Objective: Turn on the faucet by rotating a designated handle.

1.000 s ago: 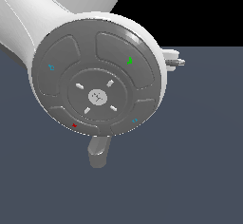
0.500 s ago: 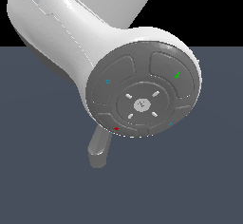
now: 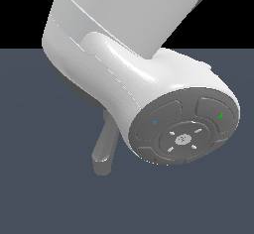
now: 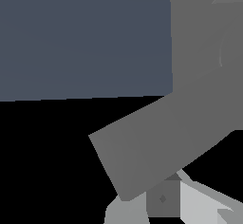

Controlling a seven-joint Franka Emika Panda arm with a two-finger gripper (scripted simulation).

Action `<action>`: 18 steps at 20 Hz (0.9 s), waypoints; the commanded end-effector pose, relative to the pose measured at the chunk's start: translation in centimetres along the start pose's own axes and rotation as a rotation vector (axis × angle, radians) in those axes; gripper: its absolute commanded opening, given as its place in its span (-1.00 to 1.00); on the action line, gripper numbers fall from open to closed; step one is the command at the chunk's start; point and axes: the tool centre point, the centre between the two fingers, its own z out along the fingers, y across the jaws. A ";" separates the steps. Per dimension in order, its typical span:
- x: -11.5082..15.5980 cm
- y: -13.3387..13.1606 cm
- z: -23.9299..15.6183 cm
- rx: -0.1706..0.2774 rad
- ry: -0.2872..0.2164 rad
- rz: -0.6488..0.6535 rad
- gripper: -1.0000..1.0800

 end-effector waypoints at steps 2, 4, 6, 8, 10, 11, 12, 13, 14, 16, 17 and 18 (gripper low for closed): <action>1.1 -0.3 0.2 -0.019 0.019 -0.013 -1.00; 1.5 -0.7 0.2 -0.020 0.022 -0.017 -1.00; 1.7 -1.0 0.2 -0.021 0.023 -0.019 -1.00; 1.8 -1.0 0.0 -0.018 0.023 -0.018 -1.00; 2.4 -1.1 0.0 -0.018 0.023 -0.018 -1.00; 2.7 -1.2 0.0 -0.018 0.023 -0.018 -1.00; 3.0 -1.3 0.0 -0.018 0.023 -0.018 -1.00; 3.2 -1.4 0.0 -0.018 0.023 -0.018 -1.00; 3.5 -1.5 0.0 -0.019 0.023 -0.018 -1.00; 4.1 -1.7 0.0 -0.019 0.023 -0.018 -1.00; 4.4 -1.8 0.0 -0.019 0.023 -0.019 -1.00; 4.7 -1.9 0.0 -0.019 0.023 -0.019 -1.00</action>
